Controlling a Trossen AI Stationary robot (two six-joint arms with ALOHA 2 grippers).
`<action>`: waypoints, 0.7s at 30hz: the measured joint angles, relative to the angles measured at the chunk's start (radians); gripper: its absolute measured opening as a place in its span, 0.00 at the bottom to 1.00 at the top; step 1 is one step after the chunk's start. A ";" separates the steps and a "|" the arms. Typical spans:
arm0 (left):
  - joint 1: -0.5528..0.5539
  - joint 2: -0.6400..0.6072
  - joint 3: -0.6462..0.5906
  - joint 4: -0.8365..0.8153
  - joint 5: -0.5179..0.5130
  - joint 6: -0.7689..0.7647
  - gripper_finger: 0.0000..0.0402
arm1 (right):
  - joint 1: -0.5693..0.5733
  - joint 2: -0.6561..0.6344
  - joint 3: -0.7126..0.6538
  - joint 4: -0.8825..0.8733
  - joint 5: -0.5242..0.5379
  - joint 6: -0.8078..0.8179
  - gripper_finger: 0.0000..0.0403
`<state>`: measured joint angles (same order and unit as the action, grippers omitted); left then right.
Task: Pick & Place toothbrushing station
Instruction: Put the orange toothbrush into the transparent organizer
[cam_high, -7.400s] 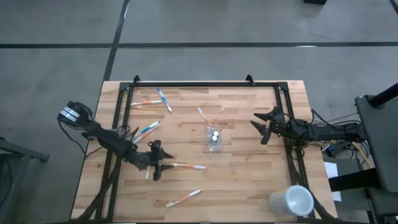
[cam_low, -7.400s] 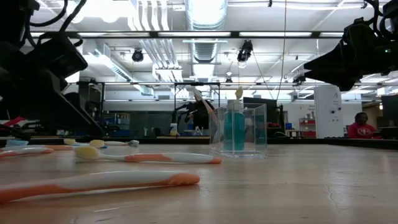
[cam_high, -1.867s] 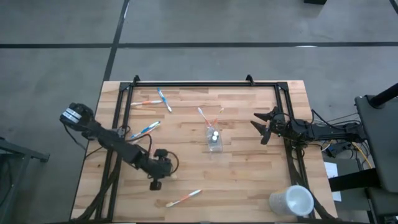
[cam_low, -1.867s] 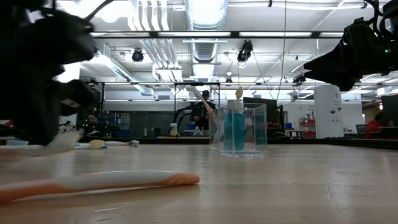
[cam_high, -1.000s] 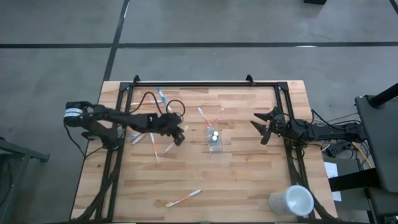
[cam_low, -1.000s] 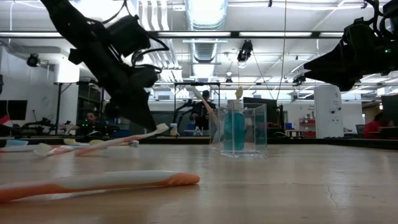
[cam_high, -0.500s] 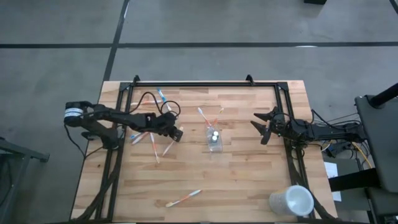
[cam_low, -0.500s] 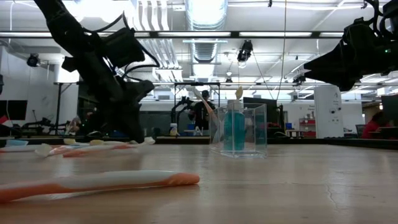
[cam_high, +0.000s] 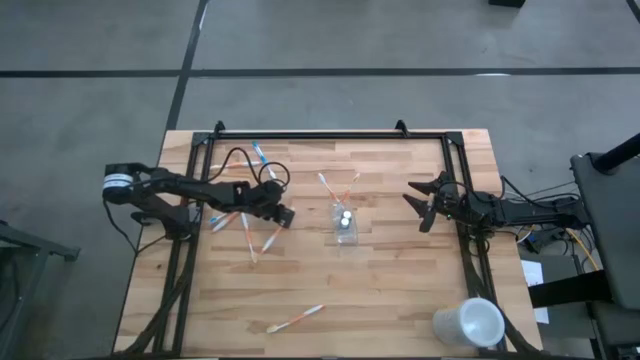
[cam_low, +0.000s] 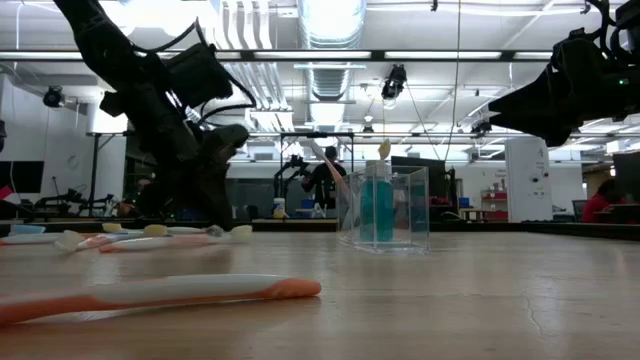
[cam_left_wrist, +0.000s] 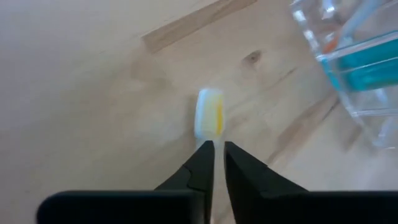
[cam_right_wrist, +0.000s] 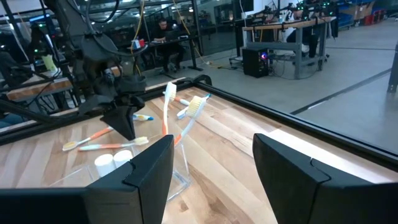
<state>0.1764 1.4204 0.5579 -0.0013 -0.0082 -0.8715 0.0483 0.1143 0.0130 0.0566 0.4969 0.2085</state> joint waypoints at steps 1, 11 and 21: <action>0.000 -0.004 0.011 0.000 0.005 0.000 0.12 | 0.000 0.000 0.000 0.000 0.000 0.000 0.53; 0.029 -0.020 0.106 -0.011 -0.021 0.110 0.44 | 0.000 0.000 0.000 0.000 0.000 0.000 0.53; 0.059 0.014 0.109 -0.155 -0.008 0.181 0.49 | 0.000 0.000 0.000 0.000 0.000 0.000 0.53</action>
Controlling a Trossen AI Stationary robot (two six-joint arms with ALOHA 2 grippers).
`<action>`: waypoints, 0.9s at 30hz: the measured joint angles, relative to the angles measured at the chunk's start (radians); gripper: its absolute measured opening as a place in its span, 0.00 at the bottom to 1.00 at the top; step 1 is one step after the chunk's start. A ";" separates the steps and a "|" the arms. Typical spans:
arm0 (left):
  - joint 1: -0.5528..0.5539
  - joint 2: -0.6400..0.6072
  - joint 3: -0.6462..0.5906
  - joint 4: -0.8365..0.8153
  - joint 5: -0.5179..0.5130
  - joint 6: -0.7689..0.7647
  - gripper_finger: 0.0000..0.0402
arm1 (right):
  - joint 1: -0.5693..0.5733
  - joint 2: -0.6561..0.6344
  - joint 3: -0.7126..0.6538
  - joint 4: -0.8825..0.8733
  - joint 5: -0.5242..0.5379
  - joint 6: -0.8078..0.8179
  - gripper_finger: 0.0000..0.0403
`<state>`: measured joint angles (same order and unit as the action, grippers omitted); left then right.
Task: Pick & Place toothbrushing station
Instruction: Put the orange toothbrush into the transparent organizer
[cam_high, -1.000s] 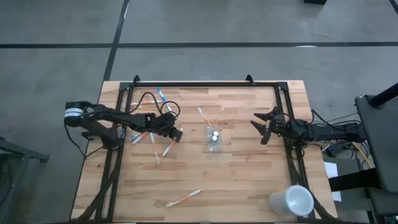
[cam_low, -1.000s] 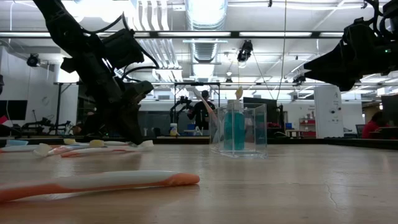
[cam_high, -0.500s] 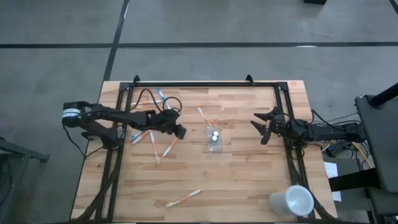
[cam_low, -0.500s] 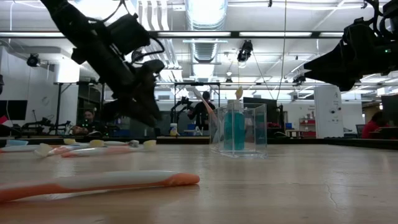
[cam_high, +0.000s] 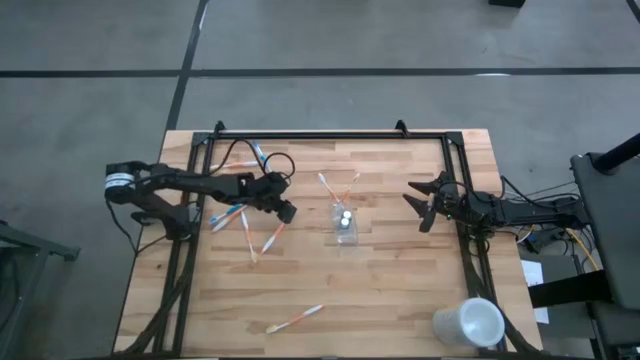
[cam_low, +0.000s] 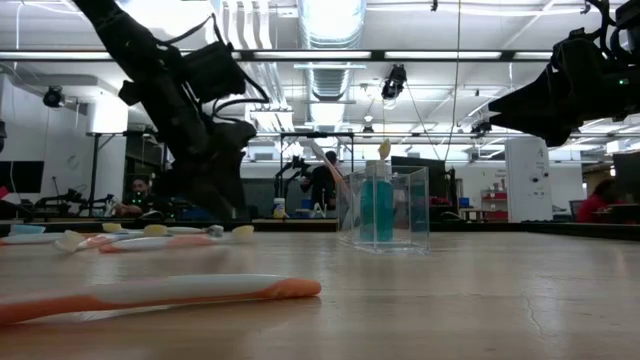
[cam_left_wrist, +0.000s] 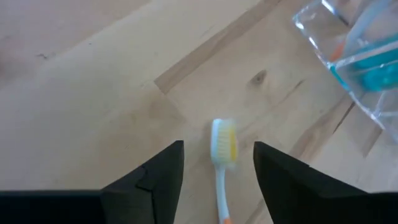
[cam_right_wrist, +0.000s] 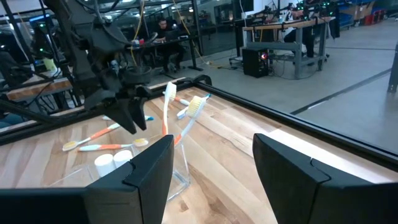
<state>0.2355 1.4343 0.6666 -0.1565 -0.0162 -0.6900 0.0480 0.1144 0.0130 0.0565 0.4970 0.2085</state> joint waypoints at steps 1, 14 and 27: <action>-0.001 0.005 0.000 0.002 0.000 0.008 0.49 | 0.000 0.000 0.000 0.000 0.000 0.000 0.53; -0.003 0.151 0.024 0.097 0.077 0.083 0.49 | 0.000 0.000 0.000 0.000 0.000 0.000 0.53; -0.001 0.155 0.036 0.071 0.075 0.136 0.41 | 0.000 0.000 0.000 0.000 0.000 0.000 0.53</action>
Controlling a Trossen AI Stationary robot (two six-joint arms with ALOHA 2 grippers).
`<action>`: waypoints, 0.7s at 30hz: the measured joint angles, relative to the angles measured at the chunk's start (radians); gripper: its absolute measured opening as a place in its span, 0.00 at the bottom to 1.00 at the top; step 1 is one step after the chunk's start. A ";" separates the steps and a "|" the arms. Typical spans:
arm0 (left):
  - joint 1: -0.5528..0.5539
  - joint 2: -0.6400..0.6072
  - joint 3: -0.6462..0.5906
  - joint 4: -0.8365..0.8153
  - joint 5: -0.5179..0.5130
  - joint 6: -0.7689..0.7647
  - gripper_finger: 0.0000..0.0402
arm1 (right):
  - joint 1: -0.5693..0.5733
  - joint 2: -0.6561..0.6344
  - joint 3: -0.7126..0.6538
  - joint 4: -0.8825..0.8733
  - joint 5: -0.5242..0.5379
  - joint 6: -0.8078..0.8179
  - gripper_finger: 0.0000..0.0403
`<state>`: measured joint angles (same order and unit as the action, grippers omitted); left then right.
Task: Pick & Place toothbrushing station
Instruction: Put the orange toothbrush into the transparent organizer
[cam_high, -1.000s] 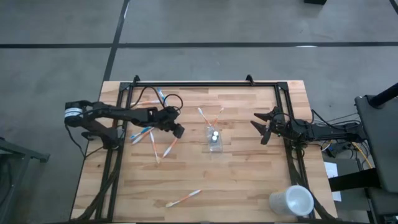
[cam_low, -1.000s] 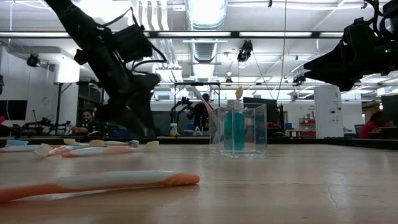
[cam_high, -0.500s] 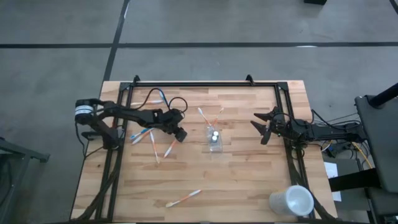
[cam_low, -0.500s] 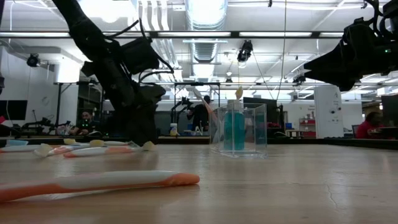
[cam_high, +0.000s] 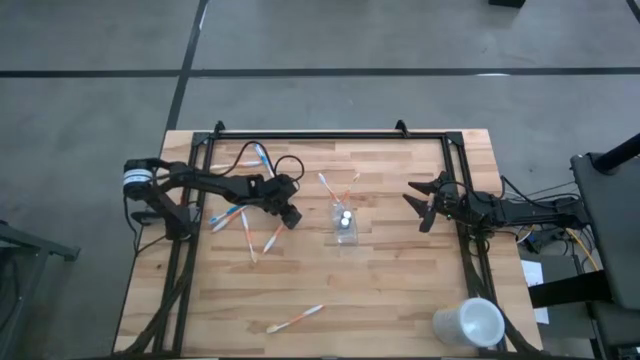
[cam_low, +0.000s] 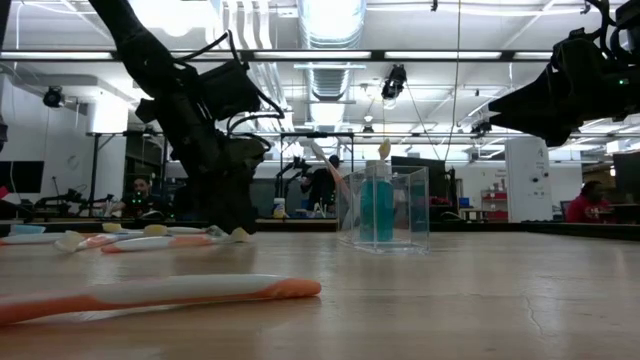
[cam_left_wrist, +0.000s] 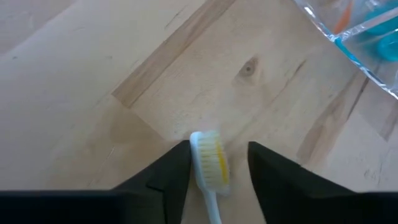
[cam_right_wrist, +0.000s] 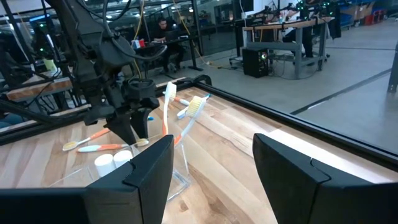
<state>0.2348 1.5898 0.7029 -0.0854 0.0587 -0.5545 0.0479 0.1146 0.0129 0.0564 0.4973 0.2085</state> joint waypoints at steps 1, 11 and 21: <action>0.000 0.000 0.000 -0.001 -0.004 0.000 0.38 | 0.000 0.000 0.000 0.000 0.000 0.000 0.53; -0.001 0.000 -0.001 -0.007 0.004 0.005 0.03 | 0.000 0.000 0.000 0.000 0.000 0.000 0.53; -0.001 -0.036 0.020 -0.005 0.020 0.005 0.04 | 0.000 0.000 0.000 0.000 0.000 0.000 0.53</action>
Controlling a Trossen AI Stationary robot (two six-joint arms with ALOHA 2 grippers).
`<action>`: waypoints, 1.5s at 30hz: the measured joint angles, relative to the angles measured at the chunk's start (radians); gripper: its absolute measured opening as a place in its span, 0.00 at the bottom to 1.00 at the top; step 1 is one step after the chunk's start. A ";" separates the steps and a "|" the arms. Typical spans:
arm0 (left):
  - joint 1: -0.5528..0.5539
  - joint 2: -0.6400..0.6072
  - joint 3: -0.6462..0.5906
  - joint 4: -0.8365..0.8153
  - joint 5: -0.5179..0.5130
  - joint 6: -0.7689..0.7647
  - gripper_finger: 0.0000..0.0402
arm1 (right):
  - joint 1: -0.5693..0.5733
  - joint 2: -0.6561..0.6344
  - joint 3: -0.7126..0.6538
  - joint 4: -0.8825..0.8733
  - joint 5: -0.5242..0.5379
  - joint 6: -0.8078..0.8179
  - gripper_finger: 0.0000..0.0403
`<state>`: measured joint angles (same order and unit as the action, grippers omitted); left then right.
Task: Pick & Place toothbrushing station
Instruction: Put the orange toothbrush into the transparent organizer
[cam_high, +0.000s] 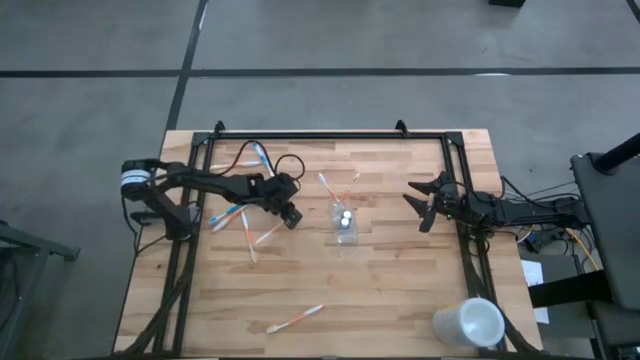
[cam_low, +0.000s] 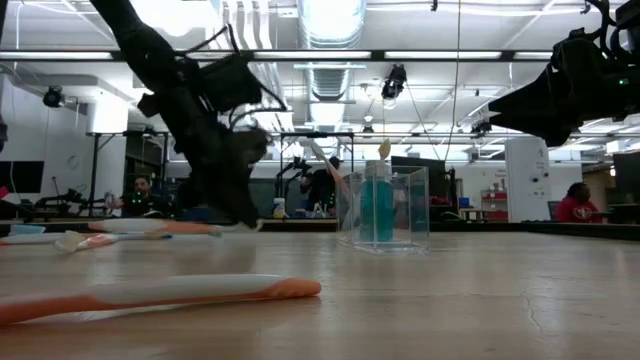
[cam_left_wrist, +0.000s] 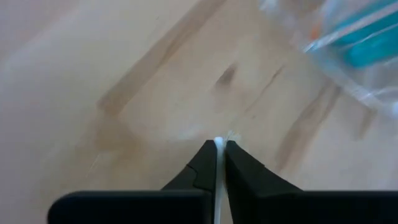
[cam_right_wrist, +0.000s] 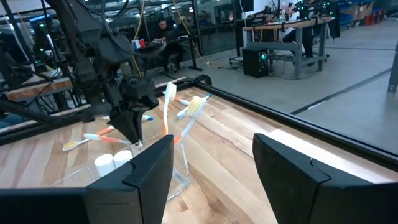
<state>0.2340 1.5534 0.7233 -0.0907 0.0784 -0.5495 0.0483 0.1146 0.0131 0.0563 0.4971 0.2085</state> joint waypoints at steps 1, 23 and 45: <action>0.000 -0.012 0.005 0.004 0.000 0.000 0.04 | 0.000 0.000 0.000 0.000 0.000 0.000 0.53; -0.070 -0.279 -0.246 1.111 -0.027 0.269 0.01 | 0.000 0.000 0.000 0.000 0.000 0.000 0.53; -0.059 0.157 -0.044 1.599 0.035 0.431 0.01 | 0.000 0.000 0.000 0.000 0.000 0.000 0.53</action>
<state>0.1749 1.7107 0.6796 1.5083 0.1131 -0.1185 0.0480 0.1146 0.0128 0.0566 0.4973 0.2083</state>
